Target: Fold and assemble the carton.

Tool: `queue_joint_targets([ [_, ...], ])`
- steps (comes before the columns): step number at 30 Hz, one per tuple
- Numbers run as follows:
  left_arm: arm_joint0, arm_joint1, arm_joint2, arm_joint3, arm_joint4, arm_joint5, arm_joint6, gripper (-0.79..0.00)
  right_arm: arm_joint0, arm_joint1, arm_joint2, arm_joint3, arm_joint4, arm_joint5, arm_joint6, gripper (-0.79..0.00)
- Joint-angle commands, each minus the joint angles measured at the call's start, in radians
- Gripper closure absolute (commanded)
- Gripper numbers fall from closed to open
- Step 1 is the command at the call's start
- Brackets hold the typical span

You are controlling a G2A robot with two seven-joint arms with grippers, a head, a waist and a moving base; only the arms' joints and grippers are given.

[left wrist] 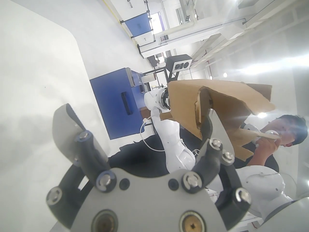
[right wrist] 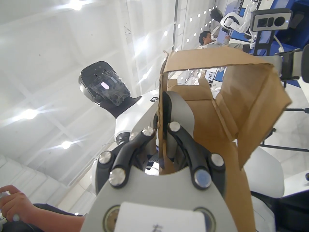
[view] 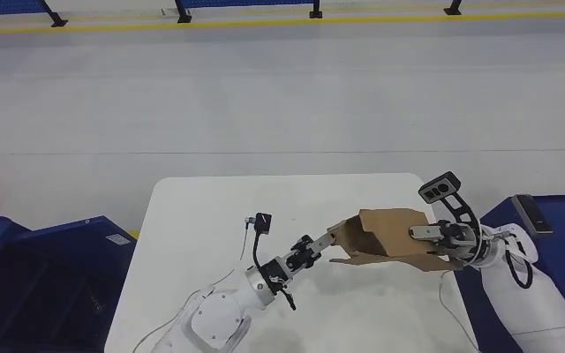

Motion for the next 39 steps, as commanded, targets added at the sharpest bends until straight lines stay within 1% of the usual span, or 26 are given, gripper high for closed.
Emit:
queue_joint_targets([
  [1,-0.002,-0.002,0.004,0.004,0.002,0.000,0.001,-0.785,-0.003,-0.002,0.000,-0.003,-0.001,0.001,-0.004,0.000],
  [6,-0.003,-0.005,0.006,0.009,-0.002,-0.003,0.003,-0.785,-0.003,-0.007,0.003,-0.007,-0.003,0.008,-0.021,0.000],
  [10,0.016,-0.001,-0.027,0.001,0.001,-0.019,0.031,-0.785,-0.007,-0.009,0.021,-0.011,-0.043,-0.022,-0.070,0.000],
  [14,0.059,0.005,-0.094,-0.016,0.006,-0.066,0.113,-0.785,-0.010,-0.008,0.052,0.002,-0.107,-0.044,-0.157,0.000],
  [16,0.088,0.007,-0.126,-0.032,0.040,-0.111,0.188,-0.785,-0.012,-0.008,0.057,0.002,-0.129,-0.046,-0.183,0.000],
  [18,0.124,0.007,-0.143,-0.052,0.154,-0.170,0.307,-0.785,-0.016,-0.009,0.062,0.000,-0.148,-0.051,-0.197,0.000],
  [20,0.161,0.004,-0.129,-0.067,0.325,-0.216,0.440,-0.785,-0.020,-0.010,0.065,-0.005,-0.174,-0.061,-0.215,0.000],
  [21,0.174,0.002,-0.115,-0.069,0.419,-0.217,0.497,-0.785,-0.023,-0.010,0.064,-0.010,-0.186,-0.067,-0.222,0.000],
  [22,0.181,-0.001,-0.100,-0.067,0.516,-0.201,0.561,-0.785,-0.026,-0.011,0.062,-0.014,-0.194,-0.070,-0.228,0.000],
  [24,0.184,-0.010,-0.042,-0.051,0.663,-0.180,0.627,-0.785,-0.029,-0.013,0.057,-0.020,-0.197,-0.071,-0.234,0.000],
  [27,0.166,-0.024,0.015,-0.016,0.814,-0.138,0.739,-0.785,-0.033,-0.016,0.052,-0.028,-0.227,-0.081,-0.248,0.000],
  [28,0.153,-0.030,0.036,0.001,0.895,-0.110,0.793,-0.785,-0.036,-0.017,0.050,-0.033,-0.233,-0.085,-0.252,0.000],
  [31,0.136,-0.044,0.083,0.042,1.016,-0.067,0.920,-0.785,-0.046,-0.018,0.046,-0.045,-0.241,-0.085,-0.241,0.000],
  [32,0.134,-0.048,0.095,0.052,1.009,-0.073,0.940,-0.785,-0.050,-0.018,0.048,-0.045,-0.243,-0.084,-0.242,0.000],
  [33,0.134,-0.048,0.095,0.052,1.009,-0.073,0.940,-0.785,-0.050,-0.018,0.048,-0.045,-0.243,-0.084,-0.242,-0.031],
  [34,0.134,-0.048,0.095,0.052,1.009,-0.073,0.940,-0.785,-0.050,-0.018,0.048,-0.045,-0.243,-0.084,-0.242,-0.037],
  [35,0.134,-0.048,0.095,0.052,1.009,-0.073,0.940,-0.785,-0.050,-0.018,0.048,-0.045,-0.243,-0.084,-0.242,-0.012],
  [36,0.138,-0.048,0.101,0.056,0.993,-0.084,0.922,-0.785,-0.050,-0.018,0.048,-0.045,-0.243,-0.084,-0.242,0.000],
  [37,0.140,-0.048,0.108,0.063,0.933,-0.120,0.856,-0.785,-0.050,-0.018,0.048,-0.045,-0.243,-0.084,-0.242,0.000],
  [38,0.116,-0.046,0.083,0.069,0.881,-0.132,0.775,-0.785,-0.055,-0.020,0.040,-0.056,-0.244,-0.076,-0.255,0.000],
  [39,0.092,-0.044,0.045,0.067,0.918,-0.101,0.790,-0.785,-0.059,-0.021,0.033,-0.066,-0.245,-0.070,-0.260,0.000],
])
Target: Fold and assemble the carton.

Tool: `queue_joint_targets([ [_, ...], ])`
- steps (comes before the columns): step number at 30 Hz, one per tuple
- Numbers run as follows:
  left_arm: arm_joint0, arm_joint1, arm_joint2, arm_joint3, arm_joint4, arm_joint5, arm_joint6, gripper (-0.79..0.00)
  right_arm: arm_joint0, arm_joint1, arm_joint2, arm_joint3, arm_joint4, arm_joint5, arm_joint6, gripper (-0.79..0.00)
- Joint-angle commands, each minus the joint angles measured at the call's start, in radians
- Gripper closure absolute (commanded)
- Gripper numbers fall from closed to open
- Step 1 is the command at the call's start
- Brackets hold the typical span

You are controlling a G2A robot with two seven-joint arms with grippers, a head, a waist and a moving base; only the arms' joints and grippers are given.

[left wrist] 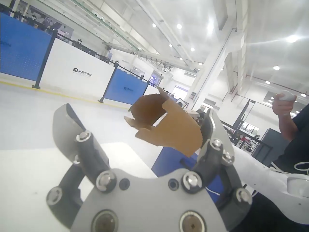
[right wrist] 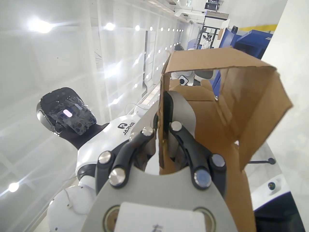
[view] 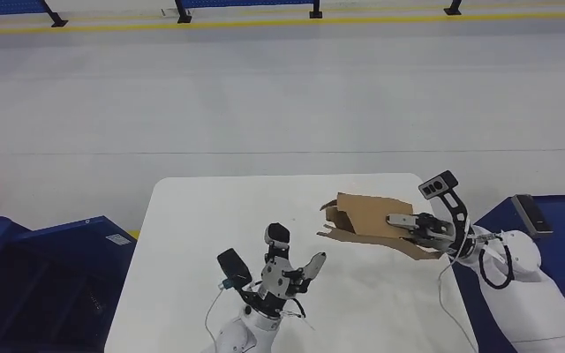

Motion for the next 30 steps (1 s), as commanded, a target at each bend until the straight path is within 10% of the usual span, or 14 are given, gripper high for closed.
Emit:
queue_joint_targets([
  [1,-0.037,0.002,-0.070,0.012,0.061,0.073,-0.029,-0.785,-0.007,-0.002,-0.010,-0.014,-0.004,0.005,-0.012,0.000],
  [6,-0.017,-0.009,-0.006,0.051,0.292,0.196,0.093,-0.785,-0.019,-0.006,-0.016,-0.021,-0.010,-0.009,-0.006,0.000],
  [30,-0.067,-0.057,0.046,0.086,0.407,0.350,0.059,-0.785,-0.039,-0.016,0.003,-0.027,0.008,-0.007,0.098,0.000],
])
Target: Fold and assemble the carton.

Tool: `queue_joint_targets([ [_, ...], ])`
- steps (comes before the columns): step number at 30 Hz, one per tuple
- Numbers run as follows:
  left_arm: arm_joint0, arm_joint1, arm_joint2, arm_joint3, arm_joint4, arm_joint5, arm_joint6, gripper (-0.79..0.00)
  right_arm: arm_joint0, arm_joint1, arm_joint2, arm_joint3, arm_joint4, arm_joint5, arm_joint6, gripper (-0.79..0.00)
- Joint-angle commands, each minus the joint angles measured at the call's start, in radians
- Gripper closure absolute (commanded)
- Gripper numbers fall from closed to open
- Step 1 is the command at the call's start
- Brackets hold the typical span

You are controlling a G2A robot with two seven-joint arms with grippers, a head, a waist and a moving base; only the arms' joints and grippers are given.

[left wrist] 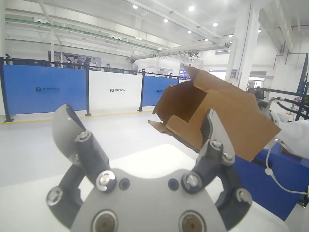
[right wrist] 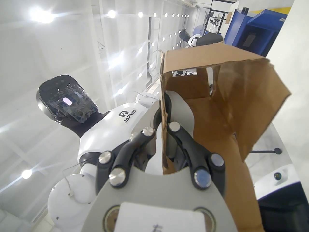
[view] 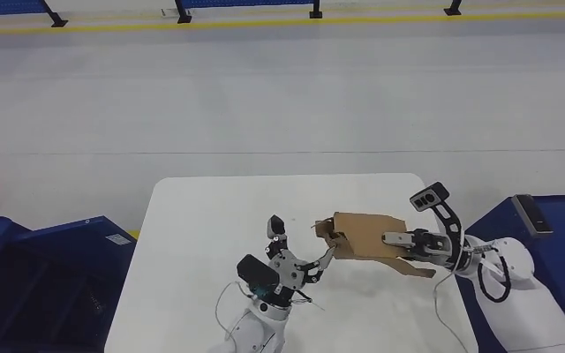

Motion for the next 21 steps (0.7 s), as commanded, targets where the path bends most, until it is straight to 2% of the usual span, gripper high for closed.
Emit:
queue_joint_targets([
  [1,-0.004,-0.003,0.006,0.003,0.015,0.003,-0.018,-0.785,0.001,-0.001,-0.002,-0.001,-0.007,0.000,0.006,0.000],
  [12,-0.003,-0.014,0.021,-0.008,0.071,0.004,-0.064,-0.785,0.003,-0.004,0.002,0.000,-0.006,0.009,0.020,0.000],
  [16,0.016,-0.014,-0.011,-0.035,0.032,0.003,-0.002,-0.785,0.019,-0.009,0.009,0.052,0.105,0.059,0.047,0.000],
  [21,0.070,-0.006,-0.081,-0.091,-0.069,-0.059,0.146,-0.785,0.082,-0.022,-0.032,0.178,0.314,0.197,0.166,0.000],
])
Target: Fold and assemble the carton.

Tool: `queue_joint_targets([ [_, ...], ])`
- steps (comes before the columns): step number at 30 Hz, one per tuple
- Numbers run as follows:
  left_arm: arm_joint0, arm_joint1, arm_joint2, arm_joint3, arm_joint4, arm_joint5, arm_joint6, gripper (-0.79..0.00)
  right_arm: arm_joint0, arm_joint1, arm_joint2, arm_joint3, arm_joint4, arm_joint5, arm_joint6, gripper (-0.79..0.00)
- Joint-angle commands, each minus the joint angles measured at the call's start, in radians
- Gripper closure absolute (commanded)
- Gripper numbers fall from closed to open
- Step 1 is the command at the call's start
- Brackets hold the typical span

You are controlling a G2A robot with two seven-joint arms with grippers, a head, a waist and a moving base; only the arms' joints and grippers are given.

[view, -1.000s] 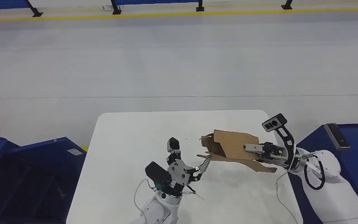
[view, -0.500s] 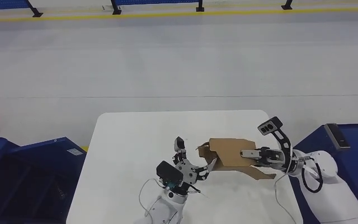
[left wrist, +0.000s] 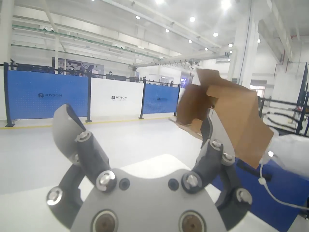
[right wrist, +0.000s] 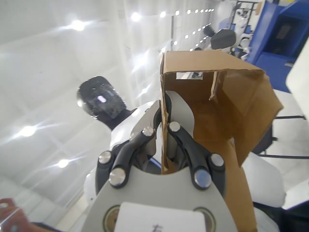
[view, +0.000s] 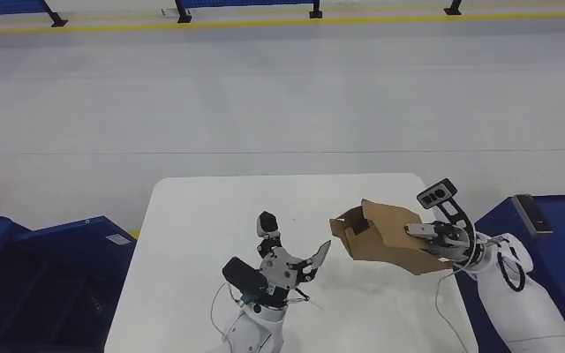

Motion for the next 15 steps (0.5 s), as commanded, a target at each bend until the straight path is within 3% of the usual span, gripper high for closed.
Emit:
queue_joint_targets([
  [1,0.023,0.003,-0.027,-0.014,-0.057,-0.049,0.059,-0.785,0.030,-0.007,-0.034,0.042,0.089,0.070,0.020,0.000],
  [5,0.045,0.011,-0.076,-0.015,-0.198,-0.190,0.050,-0.785,0.082,-0.023,-0.110,0.099,0.214,0.179,0.020,0.000],
  [7,0.046,0.015,-0.091,-0.005,-0.208,-0.214,-0.029,-0.785,0.102,-0.030,-0.145,0.121,0.237,0.202,0.020,0.000],
  [11,0.041,0.017,-0.088,-0.001,-0.192,-0.202,-0.188,-0.785,0.139,-0.043,-0.205,0.152,0.228,0.208,0.020,0.000],
  [15,0.033,0.014,-0.084,-0.011,-0.208,-0.188,-0.277,-0.785,0.164,-0.050,-0.241,0.165,0.189,0.173,0.020,0.000],
])
